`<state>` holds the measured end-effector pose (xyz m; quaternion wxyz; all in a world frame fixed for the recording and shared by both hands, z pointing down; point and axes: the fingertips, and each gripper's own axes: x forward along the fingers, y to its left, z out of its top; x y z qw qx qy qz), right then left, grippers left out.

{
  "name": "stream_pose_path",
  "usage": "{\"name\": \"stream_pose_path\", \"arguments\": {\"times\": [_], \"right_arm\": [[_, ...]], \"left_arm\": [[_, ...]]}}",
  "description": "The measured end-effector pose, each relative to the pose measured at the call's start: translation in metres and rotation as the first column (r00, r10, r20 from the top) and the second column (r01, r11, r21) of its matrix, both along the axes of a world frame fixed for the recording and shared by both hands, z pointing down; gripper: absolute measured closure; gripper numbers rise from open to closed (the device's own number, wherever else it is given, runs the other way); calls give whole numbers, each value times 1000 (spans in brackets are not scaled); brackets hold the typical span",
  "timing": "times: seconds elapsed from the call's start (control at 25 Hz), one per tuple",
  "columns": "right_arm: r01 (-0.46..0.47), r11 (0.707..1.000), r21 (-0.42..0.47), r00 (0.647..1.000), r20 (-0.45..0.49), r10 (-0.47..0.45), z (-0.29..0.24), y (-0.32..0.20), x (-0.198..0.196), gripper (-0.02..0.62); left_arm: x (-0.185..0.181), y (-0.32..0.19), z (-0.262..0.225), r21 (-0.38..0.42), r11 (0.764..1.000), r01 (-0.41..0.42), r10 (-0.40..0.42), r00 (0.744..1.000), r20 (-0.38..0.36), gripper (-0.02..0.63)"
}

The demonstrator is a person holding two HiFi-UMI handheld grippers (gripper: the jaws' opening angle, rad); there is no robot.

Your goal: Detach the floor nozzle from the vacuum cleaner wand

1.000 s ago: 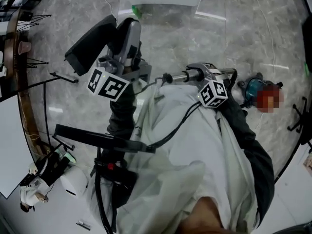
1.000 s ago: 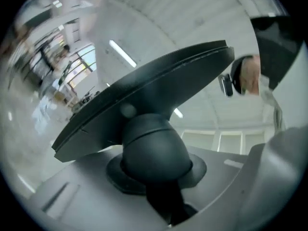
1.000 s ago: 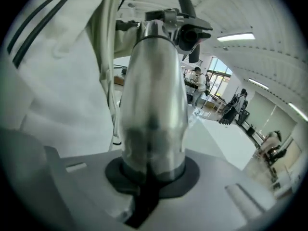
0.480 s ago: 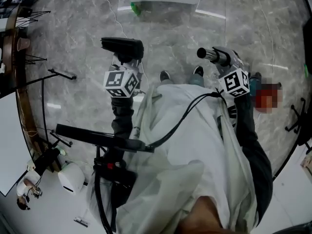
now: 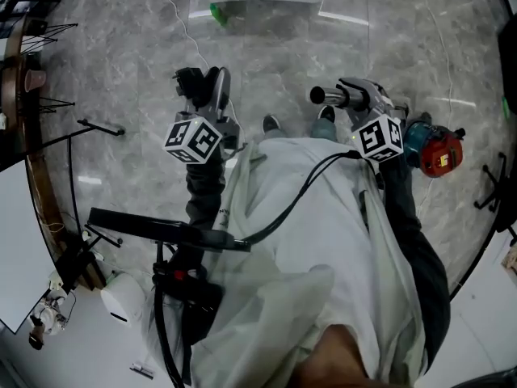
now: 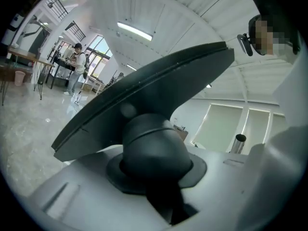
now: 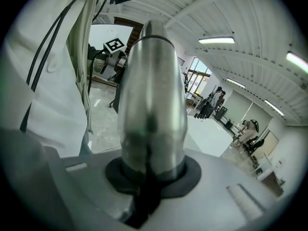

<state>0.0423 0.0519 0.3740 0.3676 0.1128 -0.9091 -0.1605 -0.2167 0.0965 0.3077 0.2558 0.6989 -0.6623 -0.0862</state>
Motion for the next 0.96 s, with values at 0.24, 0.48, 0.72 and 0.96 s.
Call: {"name": "stream_pose_path", "arguments": {"times": [0.24,0.48,0.72,0.96], "right_arm": [[12,1000,3,1000,-10,-12,0,6,-2,555],[18,1000,4,1000,-17,-18,2,10,-4,555],[37,999,-4,999,-26,-37,6,16,-8,555],[57,998,-11,998,-32,-57,10,21,-13,555]], "left_arm": [[12,-2,2,-13,999,-31,31,999,-12,503],[22,-3,2,-13,998,-63,63,998,-21,503],[27,-3,4,-13,997,-72,72,997,-30,503],[23,-3,3,-7,998,-61,60,997,-48,503]]}}
